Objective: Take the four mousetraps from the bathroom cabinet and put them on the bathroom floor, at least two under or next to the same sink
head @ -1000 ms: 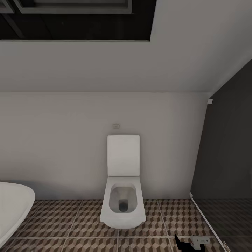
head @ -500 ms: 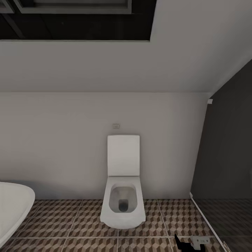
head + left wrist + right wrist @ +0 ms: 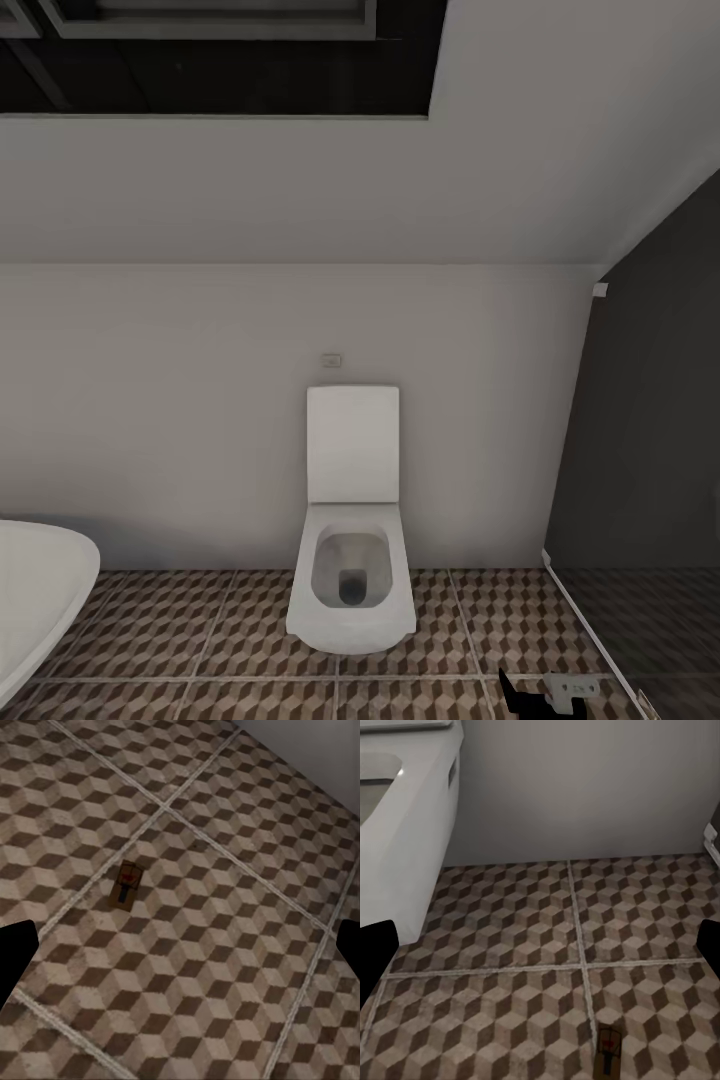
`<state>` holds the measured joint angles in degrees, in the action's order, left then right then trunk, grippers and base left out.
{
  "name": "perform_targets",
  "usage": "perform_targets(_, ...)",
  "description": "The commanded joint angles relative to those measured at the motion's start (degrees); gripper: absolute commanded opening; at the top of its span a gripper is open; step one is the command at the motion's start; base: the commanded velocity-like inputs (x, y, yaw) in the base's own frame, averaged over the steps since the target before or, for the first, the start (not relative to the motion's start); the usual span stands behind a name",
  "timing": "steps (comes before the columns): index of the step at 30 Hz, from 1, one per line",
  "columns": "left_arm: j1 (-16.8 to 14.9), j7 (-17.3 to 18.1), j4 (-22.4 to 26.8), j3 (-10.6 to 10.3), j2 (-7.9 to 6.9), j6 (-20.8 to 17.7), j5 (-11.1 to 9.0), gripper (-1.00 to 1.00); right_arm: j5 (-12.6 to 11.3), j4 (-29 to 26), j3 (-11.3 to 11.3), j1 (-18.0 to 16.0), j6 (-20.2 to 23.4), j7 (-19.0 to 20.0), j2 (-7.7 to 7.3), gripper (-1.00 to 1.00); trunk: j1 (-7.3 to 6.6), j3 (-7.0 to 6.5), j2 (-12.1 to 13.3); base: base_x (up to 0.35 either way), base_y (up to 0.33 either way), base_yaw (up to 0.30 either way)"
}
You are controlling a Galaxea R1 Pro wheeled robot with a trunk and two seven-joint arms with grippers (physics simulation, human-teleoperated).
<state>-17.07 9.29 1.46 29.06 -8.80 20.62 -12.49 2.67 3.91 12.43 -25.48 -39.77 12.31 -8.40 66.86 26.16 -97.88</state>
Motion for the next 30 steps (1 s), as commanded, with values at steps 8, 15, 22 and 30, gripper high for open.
perform_targets(8,-0.03,0.42,-1.7,-0.06,0.1,0.09,-0.61,1.0,0.28,0.24,0.49,-0.1,-0.31,0.2,-0.04,1.0,0.0,0.07,-0.04,0.0,0.0,0.0)
perform_targets(15,-0.04,0.46,-2.68,-0.06,0.62,0.12,-0.61,1.0,0.31,0.25,0.49,-0.1,-0.31,0.22,-0.04,1.0,0.0,0.07,-0.04,0.0,0.0,0.0)
perform_targets(22,-0.05,0.47,-2.94,-0.2,0.21,0.14,-0.44,1.0,0.27,0.24,0.49,-0.1,-0.31,0.22,-0.04,1.0,0.0,0.07,-0.04,0.0,0.0,0.0)
perform_targets(30,0.09,0.51,-4.38,-2.62,0.12,0.03,-0.28,1.0,0.27,0.23,0.49,-0.1,-0.31,0.19,-0.04,1.0,0.0,0.07,-0.04,0.0,0.0,0.0)
